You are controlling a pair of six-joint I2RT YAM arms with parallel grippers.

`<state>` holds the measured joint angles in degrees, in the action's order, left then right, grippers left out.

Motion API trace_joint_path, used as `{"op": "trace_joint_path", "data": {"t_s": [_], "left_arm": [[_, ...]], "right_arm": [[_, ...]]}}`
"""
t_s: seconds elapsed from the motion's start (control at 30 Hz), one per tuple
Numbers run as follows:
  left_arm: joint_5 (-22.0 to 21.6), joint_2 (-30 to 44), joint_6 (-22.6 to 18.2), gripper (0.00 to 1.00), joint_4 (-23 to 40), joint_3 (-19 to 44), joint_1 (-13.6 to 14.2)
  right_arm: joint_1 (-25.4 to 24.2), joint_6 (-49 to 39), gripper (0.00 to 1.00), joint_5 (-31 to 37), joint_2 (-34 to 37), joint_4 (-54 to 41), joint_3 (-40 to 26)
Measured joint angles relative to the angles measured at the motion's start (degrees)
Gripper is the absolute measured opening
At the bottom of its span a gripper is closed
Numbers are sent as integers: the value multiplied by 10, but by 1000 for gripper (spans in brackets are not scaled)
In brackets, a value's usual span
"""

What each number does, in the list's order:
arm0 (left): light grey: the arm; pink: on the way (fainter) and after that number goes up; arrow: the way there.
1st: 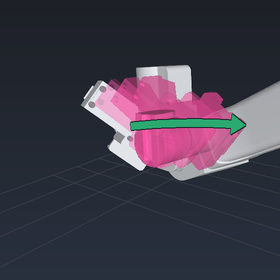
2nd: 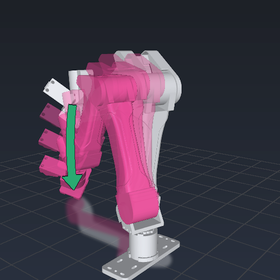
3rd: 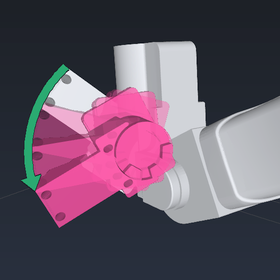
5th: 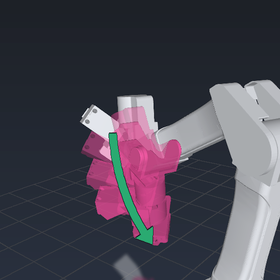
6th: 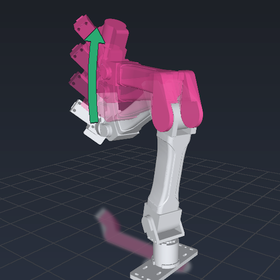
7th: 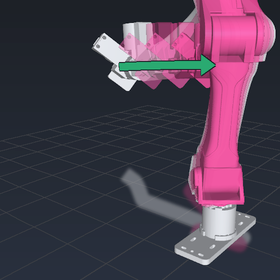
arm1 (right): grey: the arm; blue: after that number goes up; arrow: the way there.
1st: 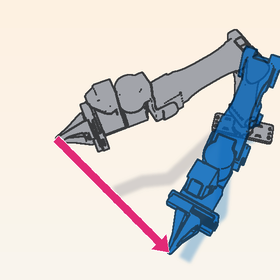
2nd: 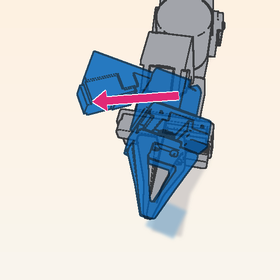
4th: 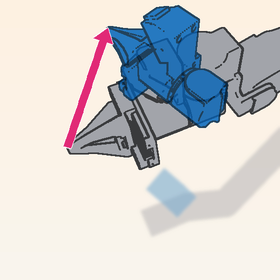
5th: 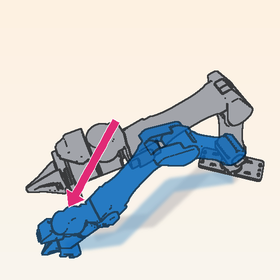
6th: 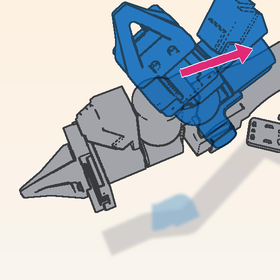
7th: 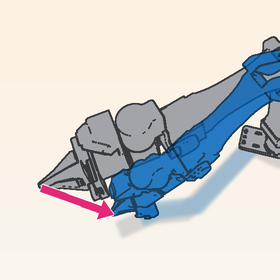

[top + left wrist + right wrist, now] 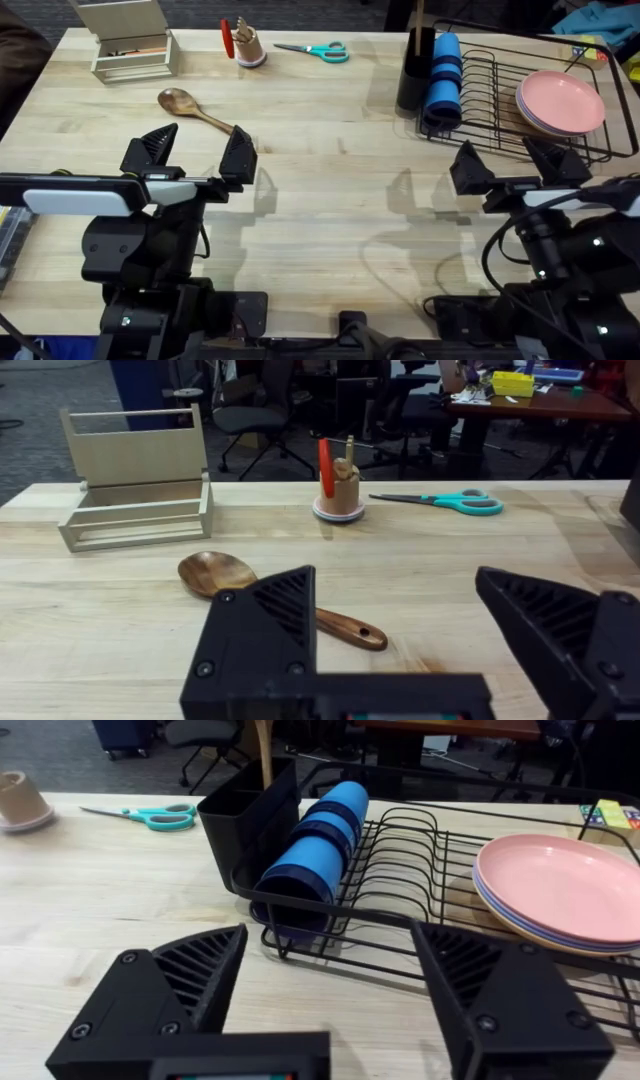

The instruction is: Pick up the spoon on the table one by one and put them onto the rack

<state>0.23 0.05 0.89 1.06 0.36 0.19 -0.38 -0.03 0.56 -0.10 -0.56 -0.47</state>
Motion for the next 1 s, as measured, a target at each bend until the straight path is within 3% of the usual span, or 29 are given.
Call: {"op": "trace_joint_path", "data": {"t_s": [0.7, 0.83, 1.0], "left_arm": [[6, 0, 0, 994, 3, 0, 0], [24, 1, 0, 994, 57, 10, 0], [35, 1, 0, 994, 162, 79, 0]], "right_arm": [[0, 0, 992, -12, 0, -6, -1], [0, 0, 992, -26, 1, -57, -25], [0, 0, 992, -38, 5, -167, -85]]}}
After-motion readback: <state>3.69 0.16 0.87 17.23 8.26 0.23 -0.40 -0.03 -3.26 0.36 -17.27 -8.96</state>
